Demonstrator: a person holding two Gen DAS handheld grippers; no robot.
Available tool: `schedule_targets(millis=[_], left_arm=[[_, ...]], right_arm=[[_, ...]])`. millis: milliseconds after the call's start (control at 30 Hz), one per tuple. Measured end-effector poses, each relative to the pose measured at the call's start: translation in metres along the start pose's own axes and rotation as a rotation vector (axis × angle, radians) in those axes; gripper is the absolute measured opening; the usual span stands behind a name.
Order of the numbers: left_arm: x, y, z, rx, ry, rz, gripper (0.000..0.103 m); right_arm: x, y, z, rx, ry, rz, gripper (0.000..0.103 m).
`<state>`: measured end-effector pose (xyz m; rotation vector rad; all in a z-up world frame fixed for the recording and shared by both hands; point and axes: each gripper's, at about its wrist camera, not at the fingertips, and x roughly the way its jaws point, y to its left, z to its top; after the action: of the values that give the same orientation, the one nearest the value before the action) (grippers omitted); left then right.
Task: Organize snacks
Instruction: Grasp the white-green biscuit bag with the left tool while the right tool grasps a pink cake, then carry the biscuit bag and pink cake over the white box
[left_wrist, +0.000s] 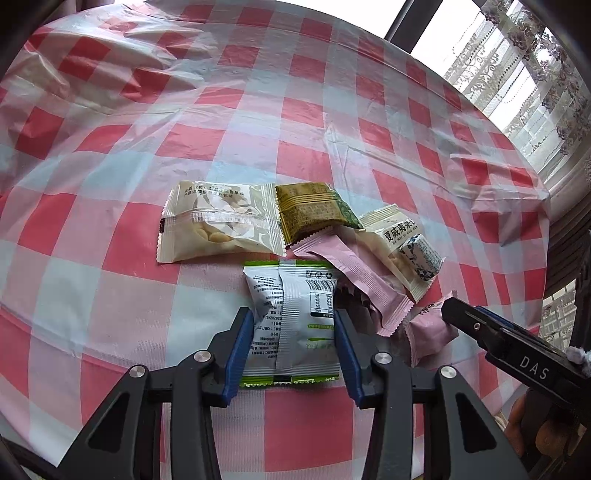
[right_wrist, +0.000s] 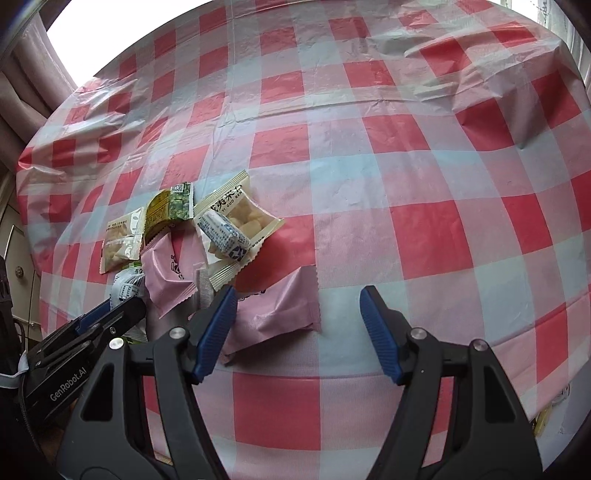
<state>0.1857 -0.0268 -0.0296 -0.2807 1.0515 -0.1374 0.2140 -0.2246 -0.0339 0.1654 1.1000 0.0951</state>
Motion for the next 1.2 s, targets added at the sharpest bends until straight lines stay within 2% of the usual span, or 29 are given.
schedule_targets(millis=[133,300,600,633,700,733,800,1200], left_arm=[[-0.001,-0.001,-0.003,0.005,-0.001,0.004,0.045],[-0.003,-0.001,-0.005,0.008,-0.001,0.006,0.043],[-0.005,-0.003,-0.008,0.02,0.003,0.009,0.042],[-0.005,-0.003,-0.009,0.02,0.003,0.011,0.042],[-0.006,-0.004,-0.009,0.023,0.003,0.015,0.042],[-0.006,-0.004,-0.01,0.024,0.004,0.017,0.041],[-0.009,-0.004,-0.011,0.024,-0.002,0.024,0.041],[-0.034,-0.008,-0.019,0.045,-0.062,0.073,0.04]], right_arm=[[0.011,0.015,-0.003,-0.058,0.033,-0.047,0.072],[0.006,-0.004,-0.009,-0.048,0.043,-0.12,0.072],[-0.001,-0.022,-0.017,-0.022,0.051,-0.145,0.071],[-0.001,-0.021,-0.017,-0.028,0.045,-0.149,0.068],[-0.003,-0.018,-0.019,-0.042,0.033,-0.167,0.047],[-0.004,-0.017,-0.02,-0.046,0.031,-0.161,0.046],[-0.006,-0.017,-0.021,-0.055,0.026,-0.148,0.037],[-0.029,-0.009,-0.03,-0.1,-0.037,-0.122,0.034]])
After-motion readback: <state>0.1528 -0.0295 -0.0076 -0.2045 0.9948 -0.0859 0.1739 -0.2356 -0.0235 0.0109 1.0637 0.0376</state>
